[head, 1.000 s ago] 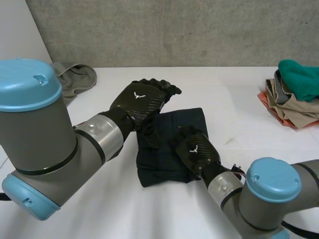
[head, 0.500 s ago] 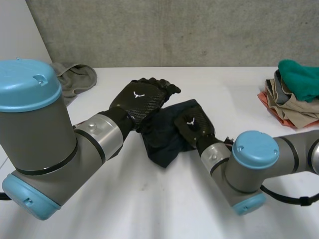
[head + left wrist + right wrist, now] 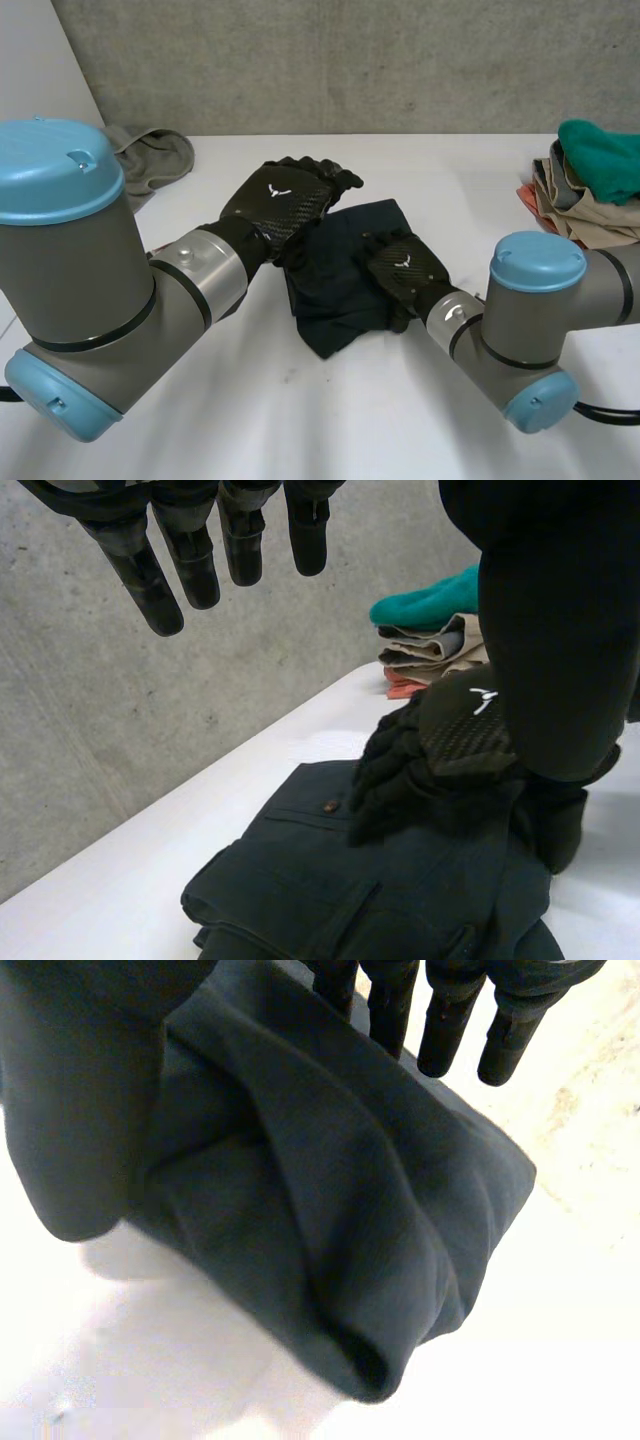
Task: Fold the laundry.
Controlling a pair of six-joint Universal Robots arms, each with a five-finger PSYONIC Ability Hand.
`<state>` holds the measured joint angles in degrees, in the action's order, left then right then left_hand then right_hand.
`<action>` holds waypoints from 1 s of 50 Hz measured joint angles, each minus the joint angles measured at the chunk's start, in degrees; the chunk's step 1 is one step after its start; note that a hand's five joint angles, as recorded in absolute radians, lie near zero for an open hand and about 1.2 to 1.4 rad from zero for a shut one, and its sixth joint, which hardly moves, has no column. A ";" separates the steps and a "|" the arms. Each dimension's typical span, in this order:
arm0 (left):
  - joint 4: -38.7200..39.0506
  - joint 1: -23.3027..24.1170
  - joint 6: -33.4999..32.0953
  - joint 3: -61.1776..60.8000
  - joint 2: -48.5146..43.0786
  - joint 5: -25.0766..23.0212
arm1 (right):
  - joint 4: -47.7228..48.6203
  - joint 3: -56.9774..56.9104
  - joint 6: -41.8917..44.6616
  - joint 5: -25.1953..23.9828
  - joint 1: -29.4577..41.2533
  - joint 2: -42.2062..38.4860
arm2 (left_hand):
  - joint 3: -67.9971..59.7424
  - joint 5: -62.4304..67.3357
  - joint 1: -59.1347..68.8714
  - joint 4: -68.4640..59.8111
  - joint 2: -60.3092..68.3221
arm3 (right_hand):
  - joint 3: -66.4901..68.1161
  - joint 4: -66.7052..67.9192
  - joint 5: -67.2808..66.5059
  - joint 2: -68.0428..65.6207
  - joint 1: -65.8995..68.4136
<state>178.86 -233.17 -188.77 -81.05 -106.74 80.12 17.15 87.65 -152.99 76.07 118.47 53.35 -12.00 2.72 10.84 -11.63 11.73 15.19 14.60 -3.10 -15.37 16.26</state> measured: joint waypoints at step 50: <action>0.01 0.04 -0.07 -0.10 -0.72 -0.36 | 2.38 -19.35 0.31 -0.03 0.54 -13.48 | 0.00 0.00 0.00 0.00 0.00 | 49.78 52.80 -46.87 -49.85 41.00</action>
<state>178.87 -233.13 -188.84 -81.15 -107.45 79.76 19.53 68.30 -152.69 76.04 119.01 39.88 -12.00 2.73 10.84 -11.63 11.73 64.97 67.40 -49.97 -65.22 57.27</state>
